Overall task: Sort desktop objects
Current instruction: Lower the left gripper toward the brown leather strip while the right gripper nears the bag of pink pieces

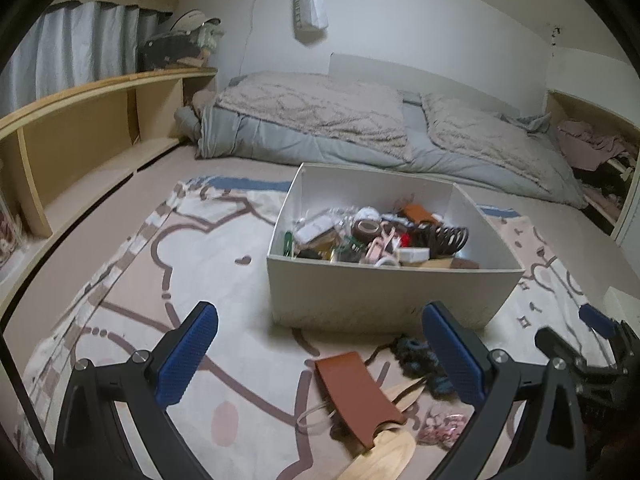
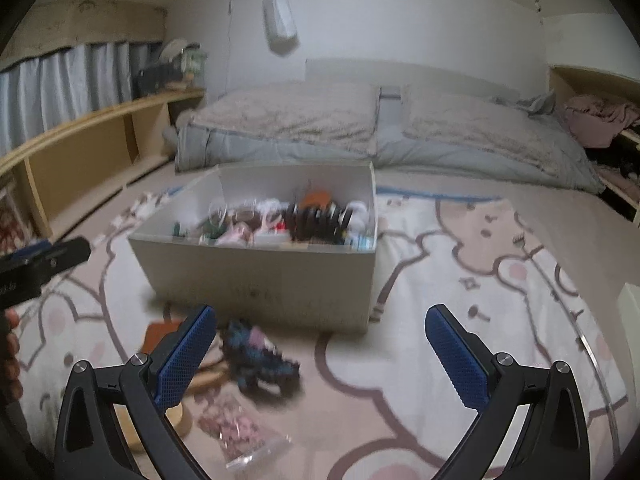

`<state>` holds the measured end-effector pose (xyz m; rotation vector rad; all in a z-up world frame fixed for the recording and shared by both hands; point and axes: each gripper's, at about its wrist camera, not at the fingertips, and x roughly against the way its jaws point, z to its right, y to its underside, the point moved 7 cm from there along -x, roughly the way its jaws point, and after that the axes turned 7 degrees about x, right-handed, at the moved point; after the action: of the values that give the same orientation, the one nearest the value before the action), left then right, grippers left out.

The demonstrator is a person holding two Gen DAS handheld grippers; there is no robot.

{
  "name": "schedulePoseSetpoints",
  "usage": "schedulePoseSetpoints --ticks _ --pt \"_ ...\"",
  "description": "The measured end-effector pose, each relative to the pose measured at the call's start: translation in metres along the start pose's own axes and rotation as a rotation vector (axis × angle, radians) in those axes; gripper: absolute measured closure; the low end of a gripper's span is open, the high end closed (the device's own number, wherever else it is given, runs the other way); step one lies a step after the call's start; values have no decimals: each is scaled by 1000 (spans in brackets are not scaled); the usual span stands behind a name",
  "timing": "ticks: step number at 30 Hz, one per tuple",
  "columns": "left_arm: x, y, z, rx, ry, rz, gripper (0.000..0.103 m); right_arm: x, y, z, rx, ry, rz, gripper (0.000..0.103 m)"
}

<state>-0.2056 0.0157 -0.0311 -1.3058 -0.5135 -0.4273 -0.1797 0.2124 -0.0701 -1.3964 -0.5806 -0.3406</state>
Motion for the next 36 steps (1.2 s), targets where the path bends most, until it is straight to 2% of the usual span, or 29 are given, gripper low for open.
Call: schedulePoseSetpoints --ticks 10,19,28,36 --pt "-30 22 -18 33 -48 -81 0 -22 48 -18 1 -47 -153 0" --pt "-58 46 -12 63 -23 -186 0 -37 72 -27 16 -73 -239 0" --pt "-76 68 8 -19 -26 -251 0 -47 85 -34 32 -97 -290 0" --pt "-92 83 2 -48 -96 -303 0 -56 93 -40 44 -112 -324 0"
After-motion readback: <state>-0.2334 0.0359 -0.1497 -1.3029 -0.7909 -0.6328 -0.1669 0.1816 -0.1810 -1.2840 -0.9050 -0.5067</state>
